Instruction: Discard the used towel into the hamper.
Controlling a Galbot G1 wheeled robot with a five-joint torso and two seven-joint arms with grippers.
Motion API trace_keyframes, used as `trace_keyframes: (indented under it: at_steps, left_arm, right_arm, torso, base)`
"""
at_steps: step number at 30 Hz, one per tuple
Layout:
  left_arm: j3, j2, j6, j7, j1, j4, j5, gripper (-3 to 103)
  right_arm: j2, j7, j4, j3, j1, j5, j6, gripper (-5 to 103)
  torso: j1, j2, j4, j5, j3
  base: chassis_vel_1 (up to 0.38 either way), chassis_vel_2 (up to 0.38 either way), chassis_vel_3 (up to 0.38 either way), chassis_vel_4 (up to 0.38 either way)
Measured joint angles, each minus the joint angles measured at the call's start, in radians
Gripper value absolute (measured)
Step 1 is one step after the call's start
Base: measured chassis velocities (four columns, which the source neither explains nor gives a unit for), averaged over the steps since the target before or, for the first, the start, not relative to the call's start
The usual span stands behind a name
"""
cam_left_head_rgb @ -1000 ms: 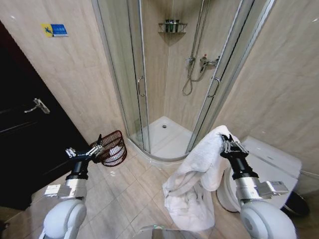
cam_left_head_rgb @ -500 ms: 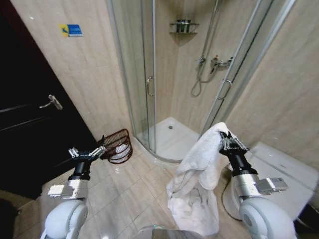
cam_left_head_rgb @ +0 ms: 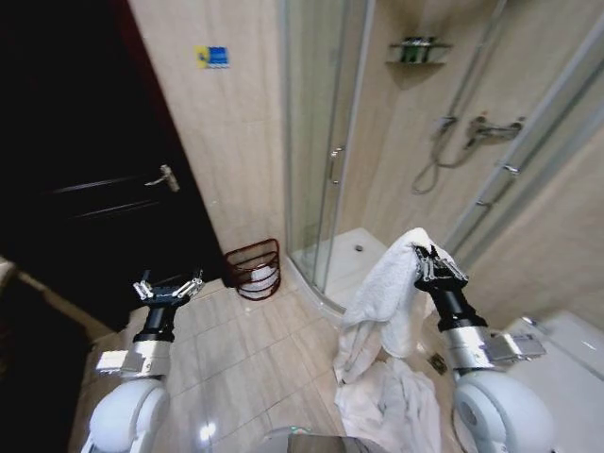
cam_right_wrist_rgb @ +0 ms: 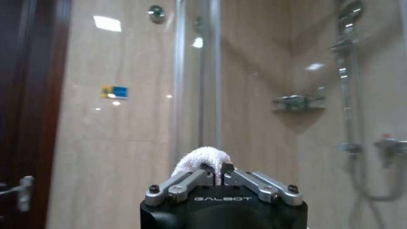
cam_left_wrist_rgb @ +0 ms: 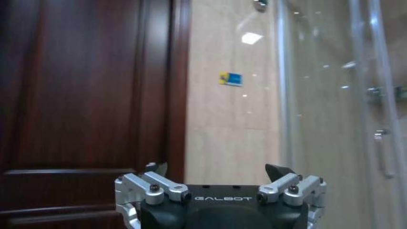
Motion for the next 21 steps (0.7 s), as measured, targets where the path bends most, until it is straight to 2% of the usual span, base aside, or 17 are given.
trace_keyframes:
  at_steps: [15, 21]
  left_arm:
    - [0.012, 0.006, 0.014, 0.01, -0.017, 0.005, 0.01, 100]
    - [0.02, 0.006, -0.002, 0.007, -0.02, 0.015, 0.013, 100]
  right_arm:
    - [-0.016, 0.006, 0.0, 0.014, 0.015, -0.006, -0.01, 3]
    - [-0.01, 0.005, 0.0, 0.012, 0.005, -0.018, -0.01, 3]
  torso:
    - [0.0, 0.0, 0.0, 0.0, 0.0]
    - [0.0, 0.0, 0.0005, -0.0001, 0.0]
  base:
    - [0.122, 0.124, 0.121, 0.122]
    - [0.102, 0.111, 0.124, 0.116]
